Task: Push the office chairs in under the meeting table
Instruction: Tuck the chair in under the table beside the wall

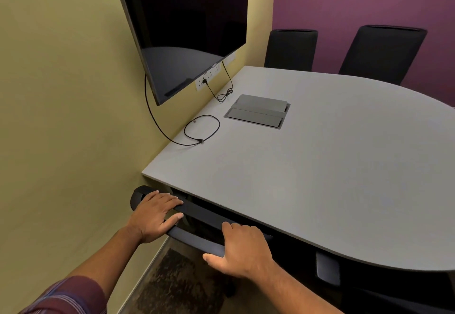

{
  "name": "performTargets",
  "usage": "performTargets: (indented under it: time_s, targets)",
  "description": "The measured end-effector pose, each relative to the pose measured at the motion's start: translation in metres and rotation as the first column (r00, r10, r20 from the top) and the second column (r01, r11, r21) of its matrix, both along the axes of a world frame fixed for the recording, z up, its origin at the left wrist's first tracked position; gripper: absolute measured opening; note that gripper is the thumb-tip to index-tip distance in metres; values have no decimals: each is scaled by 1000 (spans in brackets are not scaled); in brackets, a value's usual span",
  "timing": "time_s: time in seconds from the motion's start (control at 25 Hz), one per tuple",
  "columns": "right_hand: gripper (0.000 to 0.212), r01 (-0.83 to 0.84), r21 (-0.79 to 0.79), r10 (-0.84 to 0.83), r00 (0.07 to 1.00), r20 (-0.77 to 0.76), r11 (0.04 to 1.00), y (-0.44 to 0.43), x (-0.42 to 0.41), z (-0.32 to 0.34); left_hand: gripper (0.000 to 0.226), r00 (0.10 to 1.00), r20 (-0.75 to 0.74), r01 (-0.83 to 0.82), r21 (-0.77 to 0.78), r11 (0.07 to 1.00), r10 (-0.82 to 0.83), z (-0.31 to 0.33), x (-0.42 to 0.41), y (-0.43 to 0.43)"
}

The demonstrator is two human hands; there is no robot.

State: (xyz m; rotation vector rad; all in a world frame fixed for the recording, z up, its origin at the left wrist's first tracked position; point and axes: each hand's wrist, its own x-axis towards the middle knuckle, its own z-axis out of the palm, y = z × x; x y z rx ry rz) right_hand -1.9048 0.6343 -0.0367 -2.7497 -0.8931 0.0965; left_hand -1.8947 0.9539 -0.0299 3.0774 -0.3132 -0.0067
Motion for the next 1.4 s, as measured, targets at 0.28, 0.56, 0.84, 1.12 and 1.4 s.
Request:
performTargets:
  time_s: [0.28,0.56,0.84,1.12,1.4]
  targets:
    - [77,28,3,-28,1000,12,1000,-8,26,8,73,999,29,14,0,1000,-14,-6,30,-1]
    - [78,34,4,-35,999,16,999,-9,28,2,79,999,36,14,4,1000,-14,-6,32,0]
    - [84,69,1,-69,997,44,998,-10,18,4,75,999,10,48,-7,999,-48,1,31,-3]
    - [93,155,-5,-154,987,51,988,-46,-25,9,97,997,-57,53,-51,997,-56,3,35,-6]
    - [96,224,12,-224,973,53,975,-115,-43,31,105,981,-90,159,-144,977,-173,30,41,-125]
